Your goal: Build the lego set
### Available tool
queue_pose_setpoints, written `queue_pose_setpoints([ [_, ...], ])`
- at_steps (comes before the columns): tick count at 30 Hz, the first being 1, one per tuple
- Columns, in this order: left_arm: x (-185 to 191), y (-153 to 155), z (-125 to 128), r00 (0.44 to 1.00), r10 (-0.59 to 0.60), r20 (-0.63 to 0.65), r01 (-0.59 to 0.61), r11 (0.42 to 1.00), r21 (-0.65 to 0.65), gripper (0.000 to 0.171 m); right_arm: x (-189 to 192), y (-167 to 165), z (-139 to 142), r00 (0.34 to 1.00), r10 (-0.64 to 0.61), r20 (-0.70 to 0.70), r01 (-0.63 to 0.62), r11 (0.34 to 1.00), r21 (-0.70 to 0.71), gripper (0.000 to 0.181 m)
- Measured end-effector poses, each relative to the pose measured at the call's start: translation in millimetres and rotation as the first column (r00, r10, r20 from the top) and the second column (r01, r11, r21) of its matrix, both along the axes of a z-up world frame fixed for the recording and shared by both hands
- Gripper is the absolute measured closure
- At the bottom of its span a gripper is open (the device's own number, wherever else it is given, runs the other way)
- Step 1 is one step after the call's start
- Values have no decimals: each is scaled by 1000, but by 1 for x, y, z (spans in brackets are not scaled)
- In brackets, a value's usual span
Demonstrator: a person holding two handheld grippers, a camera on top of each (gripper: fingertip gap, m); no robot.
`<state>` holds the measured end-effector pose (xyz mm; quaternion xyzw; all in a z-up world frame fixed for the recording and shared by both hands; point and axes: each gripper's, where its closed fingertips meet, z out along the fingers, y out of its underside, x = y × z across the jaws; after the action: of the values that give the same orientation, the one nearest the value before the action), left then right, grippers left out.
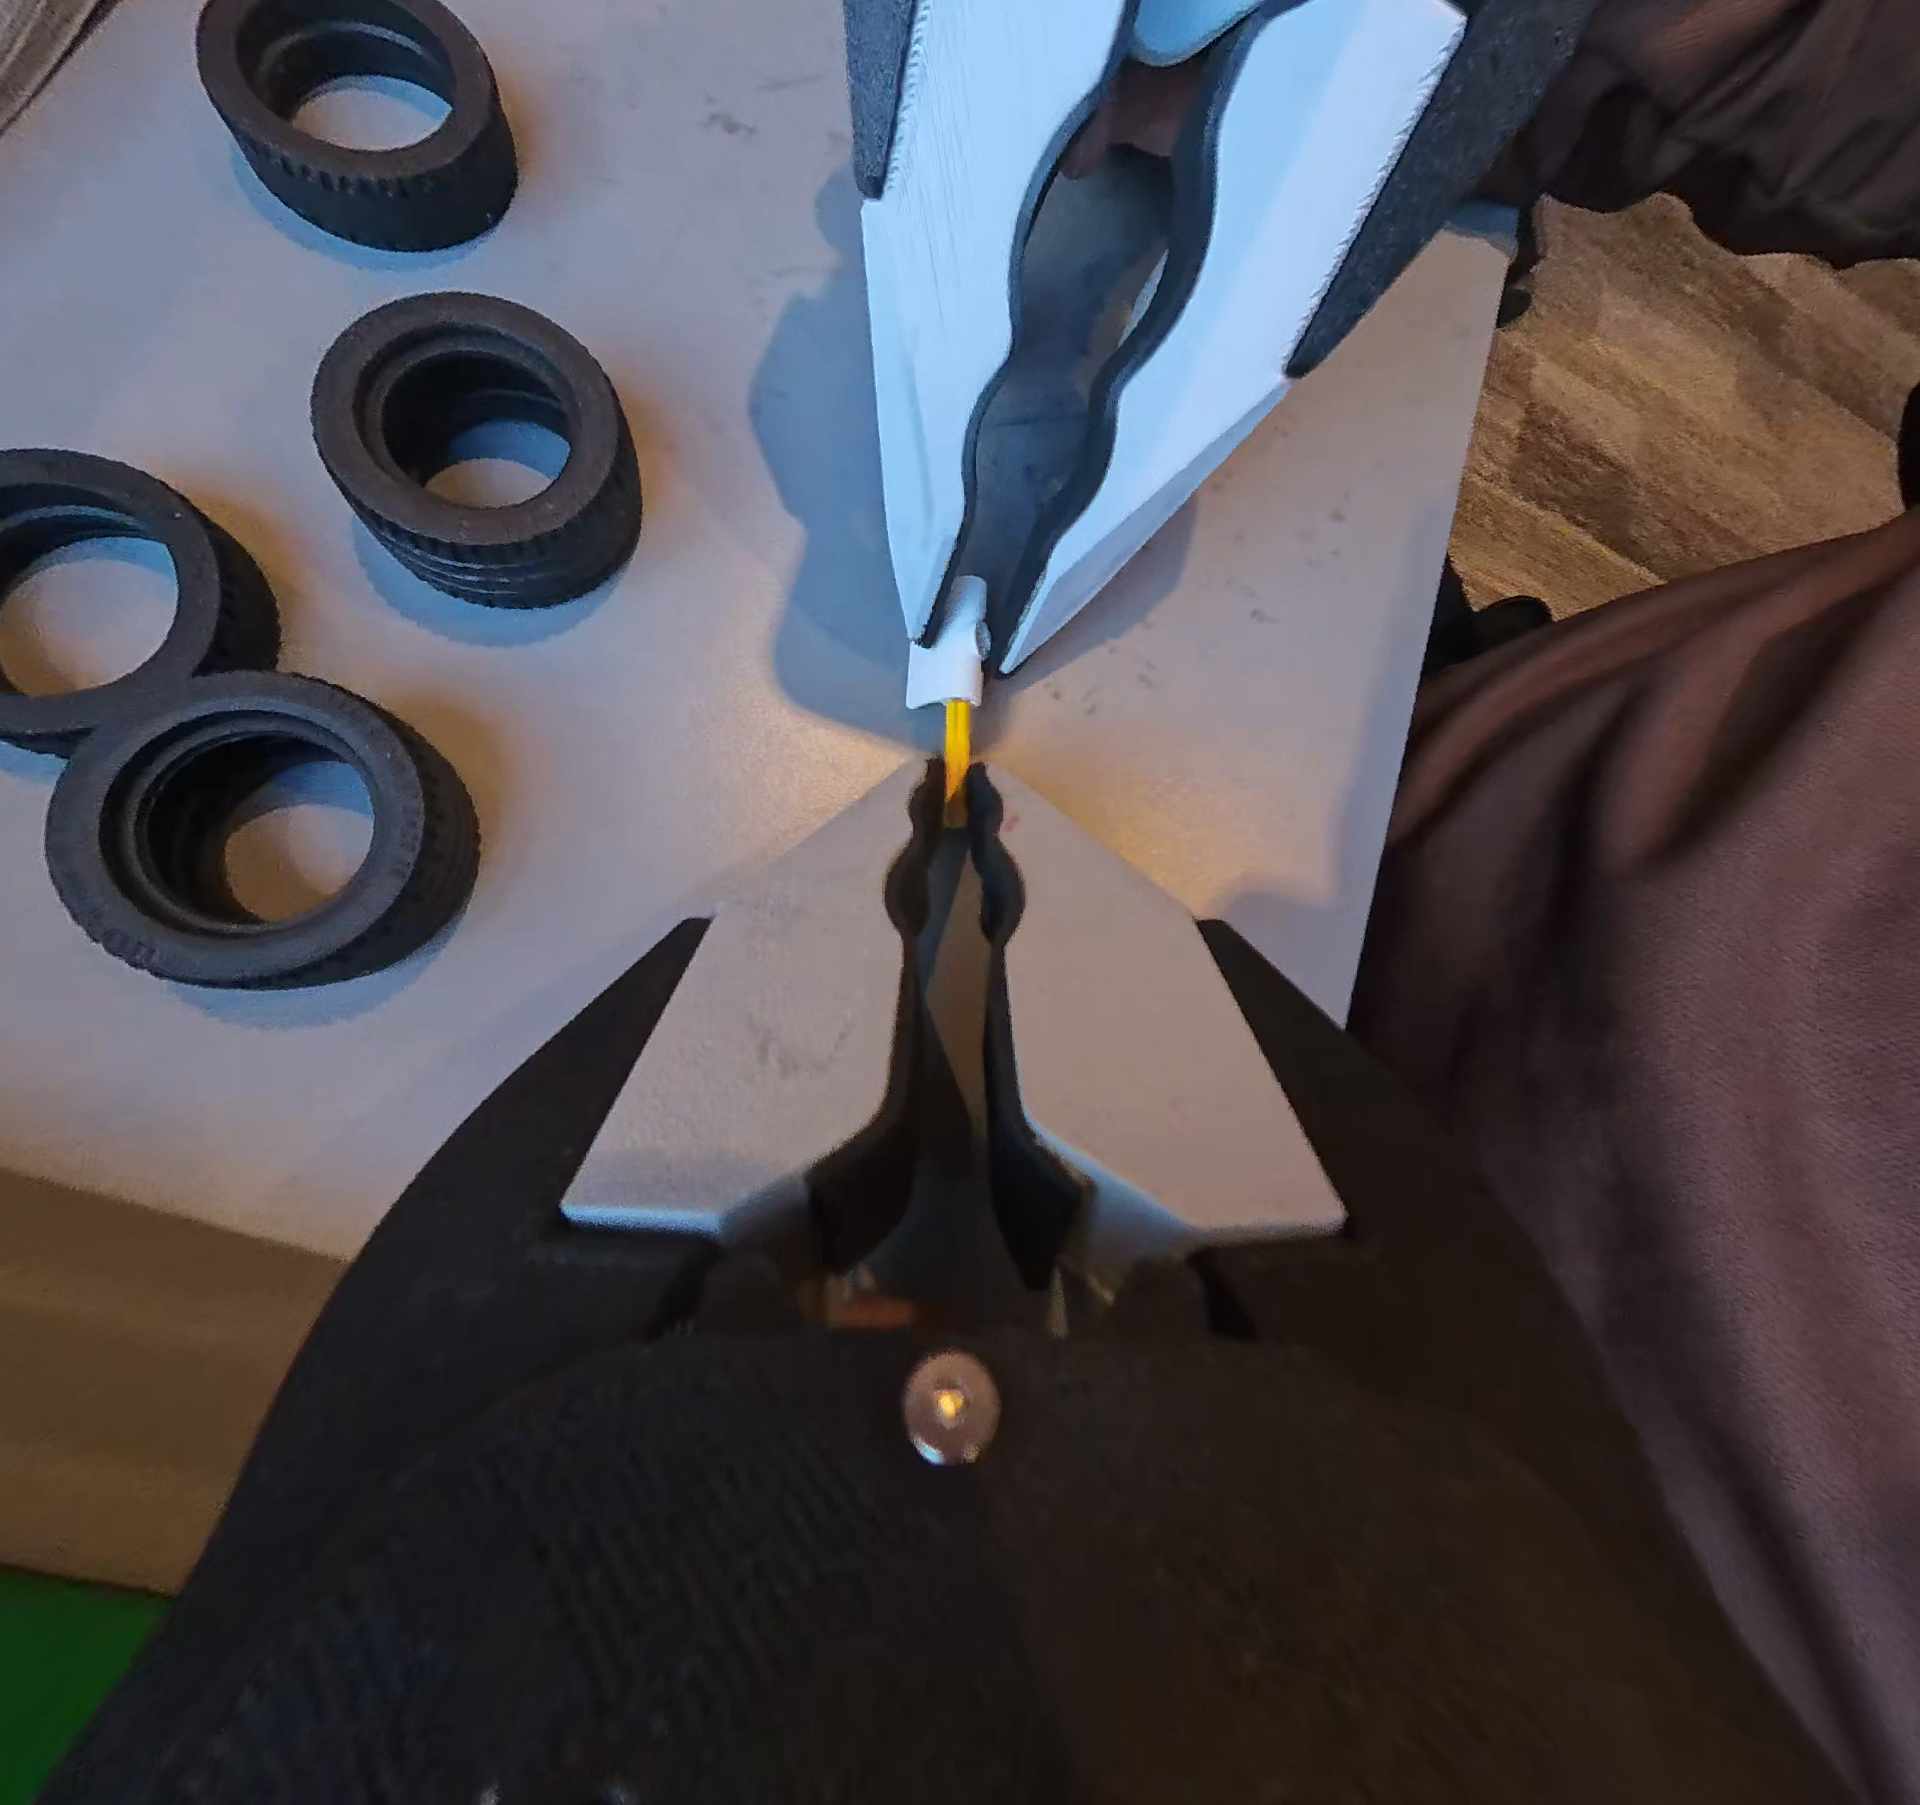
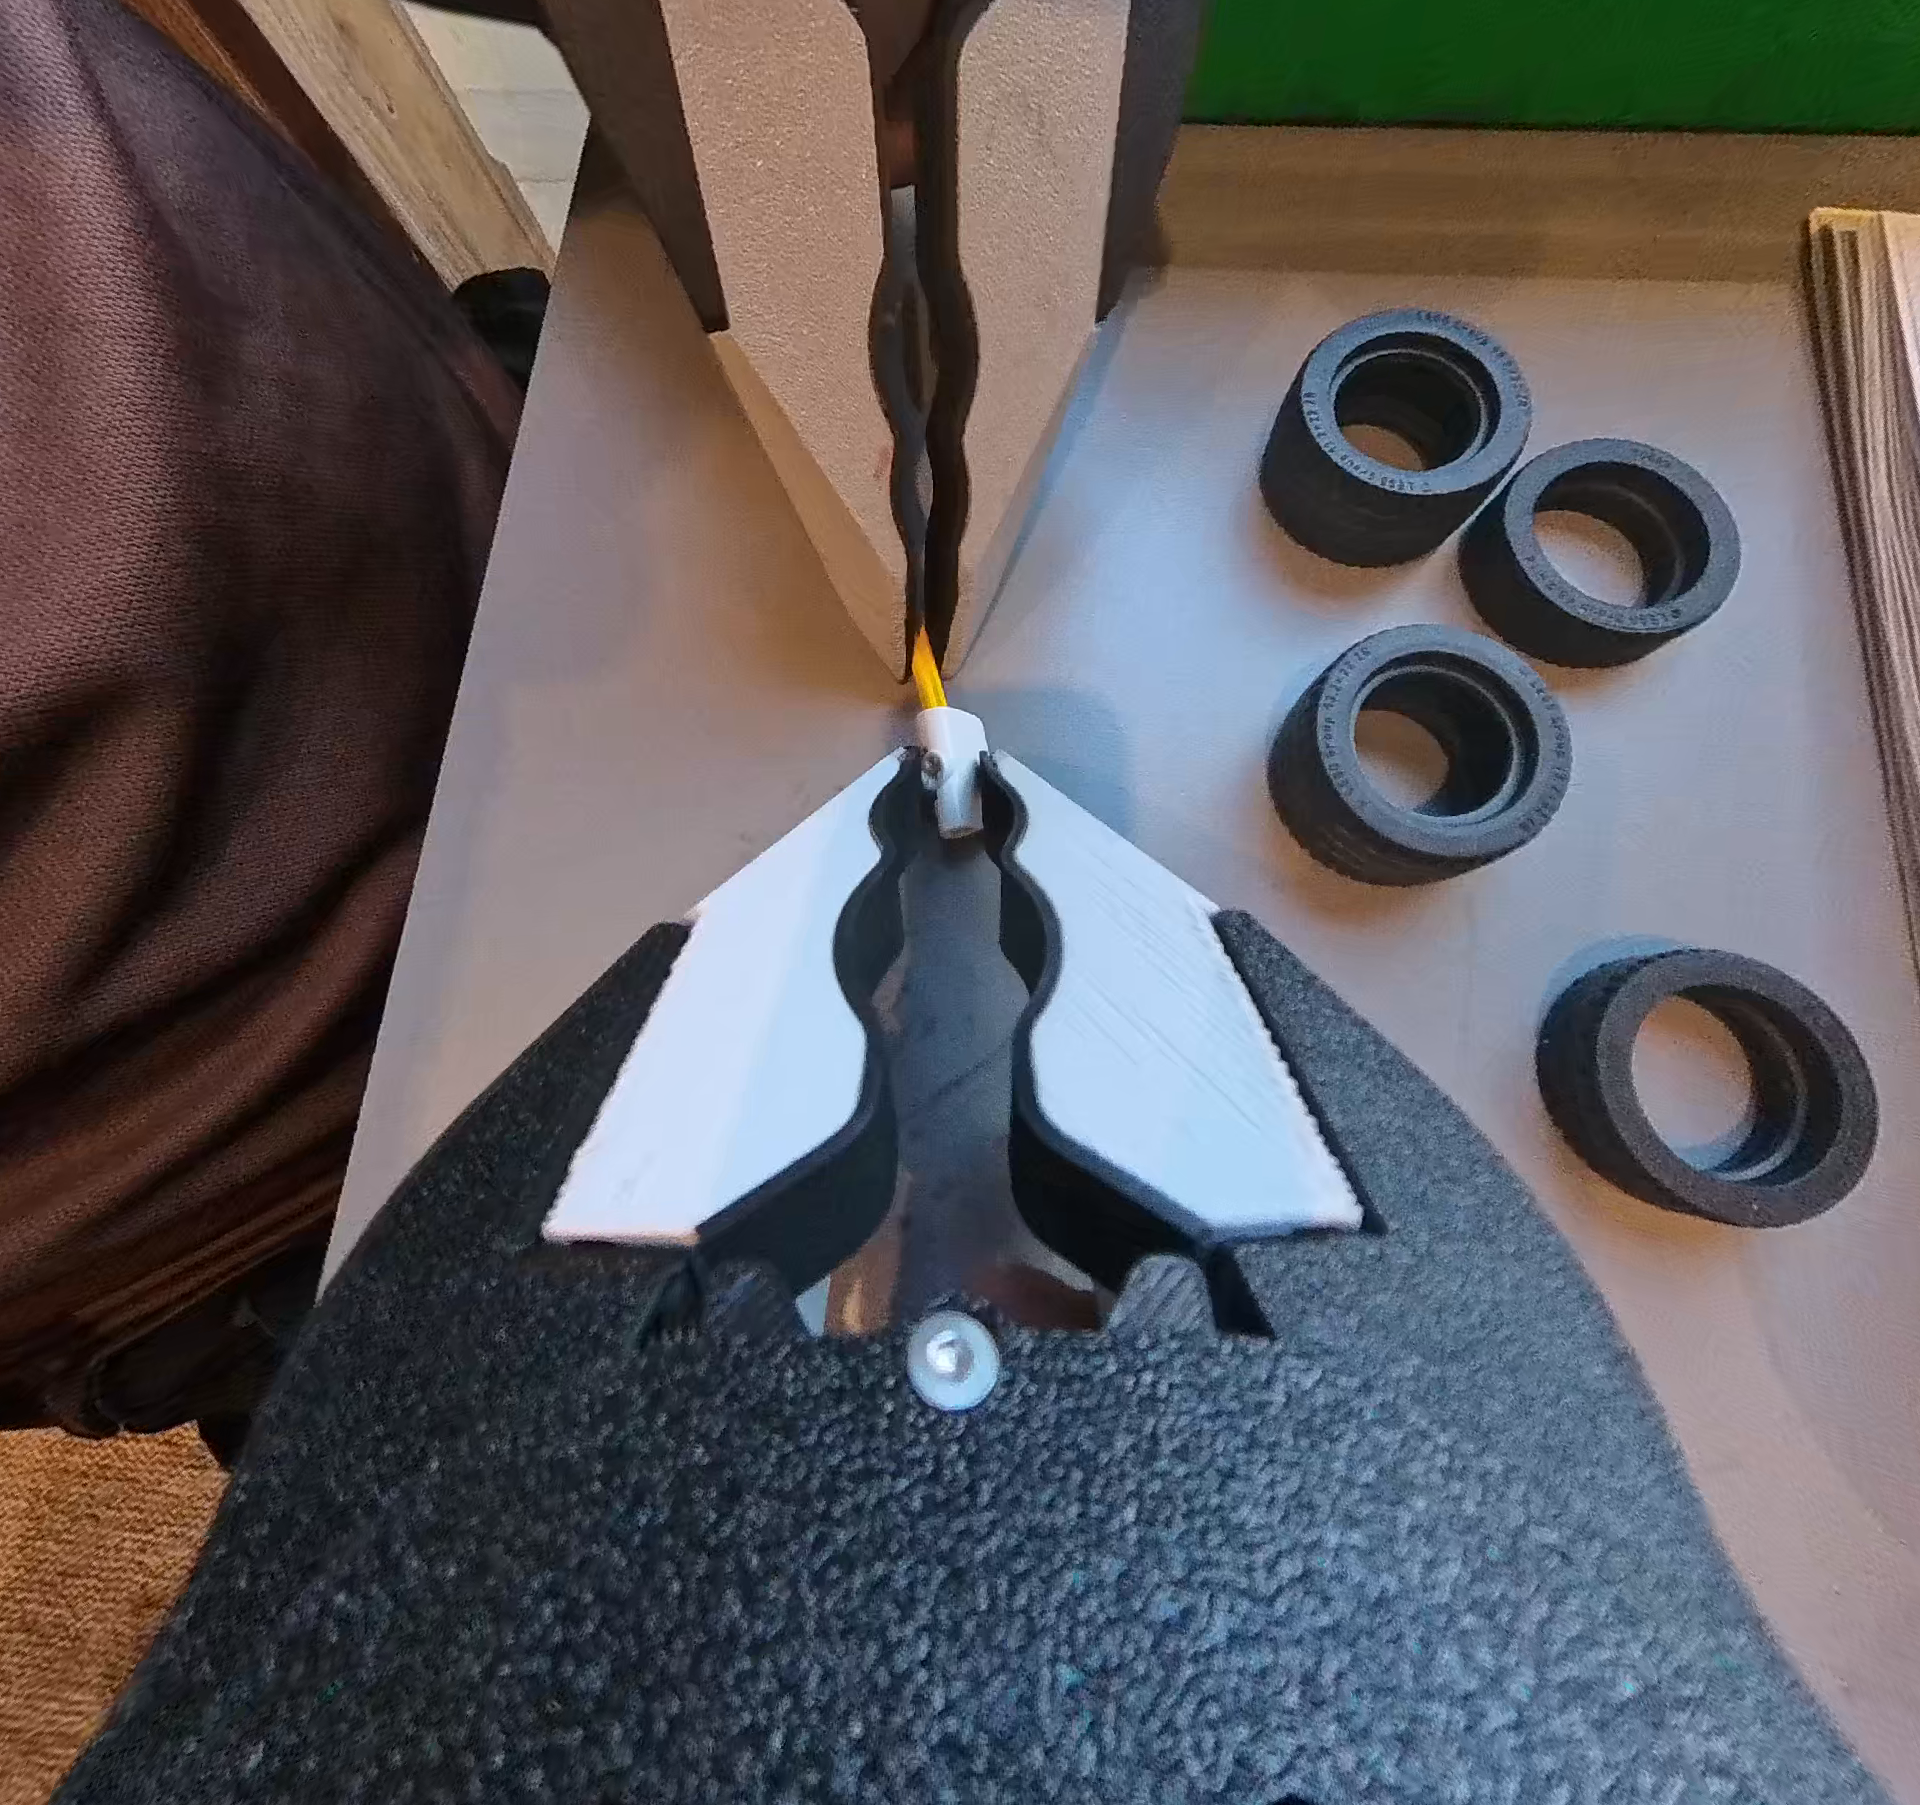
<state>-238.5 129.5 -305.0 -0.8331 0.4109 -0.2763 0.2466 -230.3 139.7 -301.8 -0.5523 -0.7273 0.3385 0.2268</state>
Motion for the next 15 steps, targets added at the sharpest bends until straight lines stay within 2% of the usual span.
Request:
queue_pose_setpoints([
  [9,-1,1,-1,997,-42,-69,43,999,8,170,-2,2,-2,1000,17,5,-17,987,159,171],
  [15,1,1,-1,999,10,-33,-9,1000,19,170,-2,2,-3,1000,1,-16,2,986,167,171],
])
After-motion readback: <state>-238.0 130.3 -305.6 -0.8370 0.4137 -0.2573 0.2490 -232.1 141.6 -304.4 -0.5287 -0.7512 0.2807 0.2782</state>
